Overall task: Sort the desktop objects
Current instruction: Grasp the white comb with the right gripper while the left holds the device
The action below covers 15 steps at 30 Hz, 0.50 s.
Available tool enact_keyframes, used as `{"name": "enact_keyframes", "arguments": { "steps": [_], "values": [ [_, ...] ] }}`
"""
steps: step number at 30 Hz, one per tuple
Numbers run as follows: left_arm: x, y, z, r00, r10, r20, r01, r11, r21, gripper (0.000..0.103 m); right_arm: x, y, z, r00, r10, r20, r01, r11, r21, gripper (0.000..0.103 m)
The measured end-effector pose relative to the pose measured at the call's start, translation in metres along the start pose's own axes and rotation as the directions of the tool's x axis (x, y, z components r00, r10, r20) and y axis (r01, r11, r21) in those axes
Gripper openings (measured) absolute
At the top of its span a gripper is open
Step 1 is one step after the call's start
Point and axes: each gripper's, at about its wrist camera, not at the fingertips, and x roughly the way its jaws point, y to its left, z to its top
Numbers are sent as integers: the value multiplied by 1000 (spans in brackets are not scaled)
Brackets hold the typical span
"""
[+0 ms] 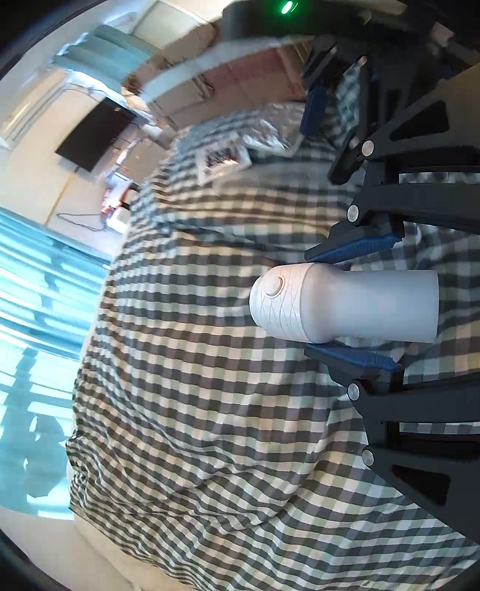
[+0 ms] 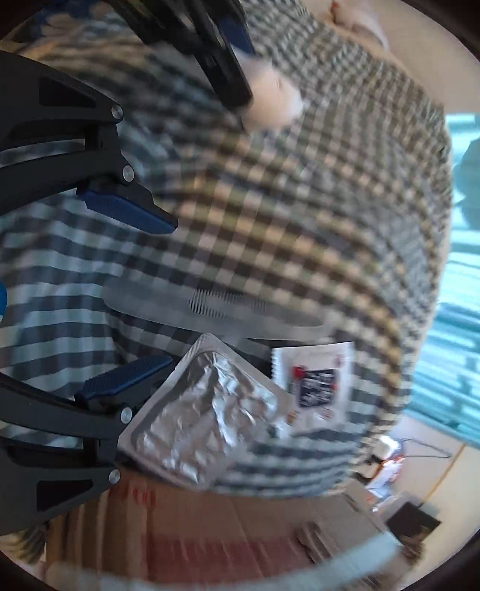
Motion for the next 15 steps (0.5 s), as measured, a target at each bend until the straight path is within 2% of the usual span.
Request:
{"name": "enact_keyframes", "arguments": {
  "steps": [2,4,5,6,7,12,15],
  "values": [
    [5,-2,0,1000,9,3,-9,1000,24,44,16,-5,3,1000,-8,-19,8,999,33,64],
    [11,-9,-1,1000,-19,8,19,999,30,44,25,-4,6,999,-26,-27,26,999,32,63],
    [12,-12,-2,1000,-25,11,25,999,32,44,26,-3,7,999,-42,-26,43,999,29,50],
    [13,-14,-3,1000,-26,14,25,999,39,44,26,-2,7,996,-91,-10,91,996,26,28],
    [15,-16,-4,1000,-25,16,24,999,46,44,24,-2,5,991,-134,6,134,991,27,25],
    [14,-24,-7,999,-30,44,27,998,56,44,3,-8,0,998,-26,50,23,998,50,25],
    [8,-24,0,997,-19,73,14,998,65,44,-29,-4,-6,995,34,95,-36,999,26,25]
  ]
}}
